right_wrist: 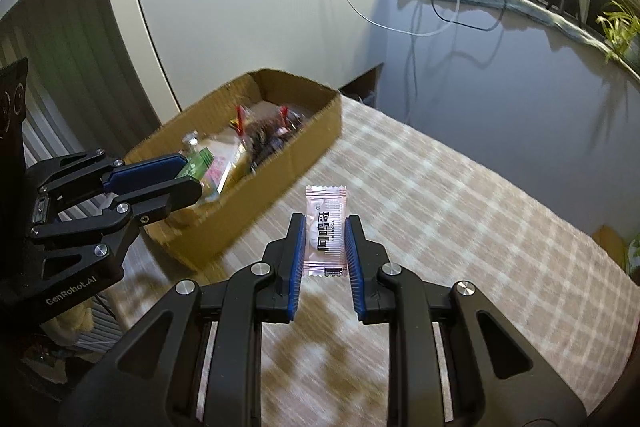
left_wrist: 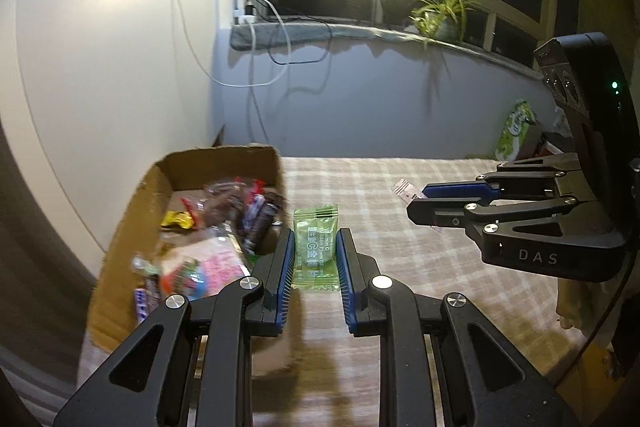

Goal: Organize snacks
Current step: 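Carry both snacks over the box and release them inside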

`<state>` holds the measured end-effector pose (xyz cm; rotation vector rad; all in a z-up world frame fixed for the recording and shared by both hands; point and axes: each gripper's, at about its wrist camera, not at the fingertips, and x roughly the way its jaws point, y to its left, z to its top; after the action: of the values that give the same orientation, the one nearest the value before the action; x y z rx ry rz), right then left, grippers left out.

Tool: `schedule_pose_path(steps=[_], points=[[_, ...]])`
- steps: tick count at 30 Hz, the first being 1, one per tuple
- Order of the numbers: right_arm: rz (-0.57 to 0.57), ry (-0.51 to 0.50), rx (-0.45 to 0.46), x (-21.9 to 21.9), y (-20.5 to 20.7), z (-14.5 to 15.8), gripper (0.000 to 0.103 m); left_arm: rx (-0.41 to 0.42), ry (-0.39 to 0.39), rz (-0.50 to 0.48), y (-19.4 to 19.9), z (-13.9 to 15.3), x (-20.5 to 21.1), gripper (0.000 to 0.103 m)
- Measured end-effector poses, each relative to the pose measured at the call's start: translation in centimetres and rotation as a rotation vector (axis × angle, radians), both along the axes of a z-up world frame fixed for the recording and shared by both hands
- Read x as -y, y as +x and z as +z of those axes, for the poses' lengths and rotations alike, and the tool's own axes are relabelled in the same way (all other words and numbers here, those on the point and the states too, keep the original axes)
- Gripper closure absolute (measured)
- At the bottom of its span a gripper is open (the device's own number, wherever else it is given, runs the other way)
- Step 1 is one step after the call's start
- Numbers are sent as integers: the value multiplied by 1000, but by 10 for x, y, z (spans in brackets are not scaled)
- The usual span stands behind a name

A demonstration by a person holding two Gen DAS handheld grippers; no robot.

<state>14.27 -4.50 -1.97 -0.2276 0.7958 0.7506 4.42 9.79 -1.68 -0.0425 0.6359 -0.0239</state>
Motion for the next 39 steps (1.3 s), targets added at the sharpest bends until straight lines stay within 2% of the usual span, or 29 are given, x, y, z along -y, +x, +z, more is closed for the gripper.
schedule_pose_path(steps=[18, 34, 39], points=[[81, 7, 2, -81, 30, 7, 82, -5, -9, 113, 8, -2, -62, 83], [124, 7, -65, -117, 41, -9, 82, -39, -9, 149, 12, -11, -76, 83], [130, 13, -56, -120, 38, -8, 82, -41, -9, 154, 11, -11, -76, 82]])
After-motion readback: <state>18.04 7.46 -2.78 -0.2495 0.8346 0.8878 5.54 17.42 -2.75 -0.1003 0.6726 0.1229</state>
